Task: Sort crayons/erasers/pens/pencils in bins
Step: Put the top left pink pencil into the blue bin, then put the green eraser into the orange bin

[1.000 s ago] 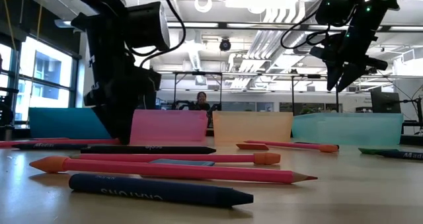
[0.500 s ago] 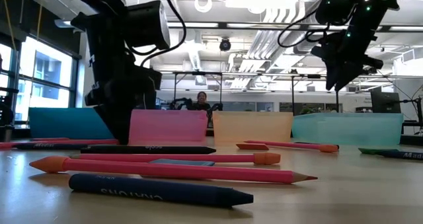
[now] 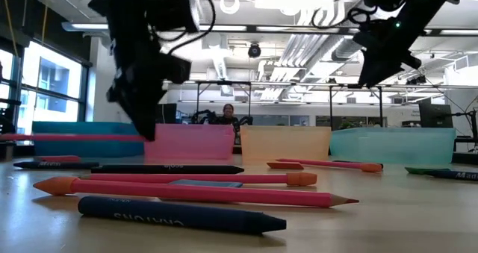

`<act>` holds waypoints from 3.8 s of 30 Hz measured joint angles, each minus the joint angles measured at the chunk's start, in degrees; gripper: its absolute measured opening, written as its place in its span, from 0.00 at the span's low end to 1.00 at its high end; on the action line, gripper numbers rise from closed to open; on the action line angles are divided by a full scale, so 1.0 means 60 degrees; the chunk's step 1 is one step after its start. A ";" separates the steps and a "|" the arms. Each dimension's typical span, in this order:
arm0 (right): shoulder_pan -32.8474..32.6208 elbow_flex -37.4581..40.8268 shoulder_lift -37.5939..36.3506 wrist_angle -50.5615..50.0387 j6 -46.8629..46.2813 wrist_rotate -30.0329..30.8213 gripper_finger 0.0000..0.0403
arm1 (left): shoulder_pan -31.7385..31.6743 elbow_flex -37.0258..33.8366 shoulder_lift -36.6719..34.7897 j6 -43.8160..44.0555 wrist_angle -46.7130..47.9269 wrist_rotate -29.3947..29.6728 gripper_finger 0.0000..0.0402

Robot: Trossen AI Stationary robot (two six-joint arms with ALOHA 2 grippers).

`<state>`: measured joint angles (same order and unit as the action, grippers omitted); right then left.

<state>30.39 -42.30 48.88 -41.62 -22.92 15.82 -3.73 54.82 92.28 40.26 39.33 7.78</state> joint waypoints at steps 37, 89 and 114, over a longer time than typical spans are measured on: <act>-0.0638 0.0000 -0.0287 0.1018 -0.0547 0.0040 0.31 | -0.8065 0.0866 -0.3683 -0.3470 0.1462 0.1184 0.05; -0.6210 0.0007 0.0515 0.2073 -0.3577 0.1963 0.31 | -0.9154 0.0227 -0.0537 -0.5155 0.0180 0.0208 0.19; -0.5942 -0.1883 0.2069 -0.2404 -0.1084 -0.0490 0.31 | -0.8823 0.1848 -0.1463 -0.5056 0.1831 -0.1658 0.29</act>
<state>-5.26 -53.60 61.29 -56.05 -29.42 12.88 -56.67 65.91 83.50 9.92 50.31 -2.16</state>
